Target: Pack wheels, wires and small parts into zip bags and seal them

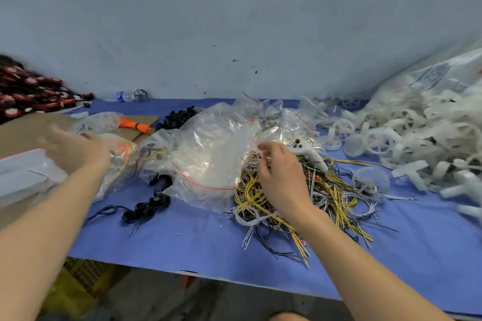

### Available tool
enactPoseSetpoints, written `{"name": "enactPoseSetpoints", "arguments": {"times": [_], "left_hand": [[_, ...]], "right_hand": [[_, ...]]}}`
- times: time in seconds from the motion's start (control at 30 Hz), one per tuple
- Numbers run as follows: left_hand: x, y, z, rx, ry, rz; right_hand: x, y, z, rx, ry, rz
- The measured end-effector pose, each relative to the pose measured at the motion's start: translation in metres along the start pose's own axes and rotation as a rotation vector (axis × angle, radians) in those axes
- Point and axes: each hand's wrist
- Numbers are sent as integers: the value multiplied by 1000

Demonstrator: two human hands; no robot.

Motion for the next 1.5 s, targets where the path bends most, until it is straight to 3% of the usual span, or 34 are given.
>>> {"name": "enactPoseSetpoints", "arguments": {"times": [0.1, 0.23, 0.3, 0.53, 0.77, 0.93, 1.03, 1.13, 1.27, 1.33, 1.5], "left_hand": [[15, 67, 19, -292, 58, 325], [9, 173, 42, -768, 83, 452], [-2, 222, 49, -894, 86, 513], [1, 326, 76, -884, 147, 722], [-11, 330, 89, -659, -5, 894], [9, 291, 82, -517, 130, 706], [-6, 240, 85, -487, -22, 503], [-30, 195, 87, -537, -422, 447], [-49, 174, 83, -789, -840, 571], [-55, 169, 80, -840, -864, 646], [-65, 154, 75, -852, -652, 747]], "right_hand": [[19, 13, -6, -44, 97, 108], [38, 34, -7, -60, 136, 162], [43, 42, -5, -59, 145, 158], [66, 45, -14, 58, 68, 116], [102, 31, -40, 200, -14, 226], [107, 26, -41, 169, 11, 232], [104, 28, -34, 134, 40, 216], [93, 26, -29, 120, 54, 167], [85, 23, -24, 113, 54, 132], [82, 22, -22, 115, 54, 135], [77, 21, -17, 97, 80, 121]]}}
Point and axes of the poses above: each hand's wrist, its own y-axis away from the middle knuckle, its own z-axis out of the palm, x = y × z, and after that the axes turned 11 degrees about -z, right-handed
